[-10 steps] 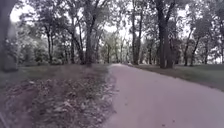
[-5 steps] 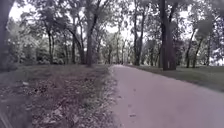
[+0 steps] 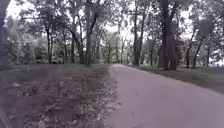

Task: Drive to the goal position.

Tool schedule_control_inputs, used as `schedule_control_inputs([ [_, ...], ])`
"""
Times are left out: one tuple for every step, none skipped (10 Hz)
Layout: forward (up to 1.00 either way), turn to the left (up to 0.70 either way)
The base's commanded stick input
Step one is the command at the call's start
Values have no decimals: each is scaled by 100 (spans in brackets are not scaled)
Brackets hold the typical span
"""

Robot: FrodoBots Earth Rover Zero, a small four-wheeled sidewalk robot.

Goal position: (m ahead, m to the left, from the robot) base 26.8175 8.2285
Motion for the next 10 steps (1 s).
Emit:
schedule_control_inputs([
  [68, 0],
  [69, 0],
  [69, 0],
  [69, 0],
  [69, -2],
  [68, -7],
  [69, -12],
  [69, -14],
  [69, -14],
  [69, -14],
])
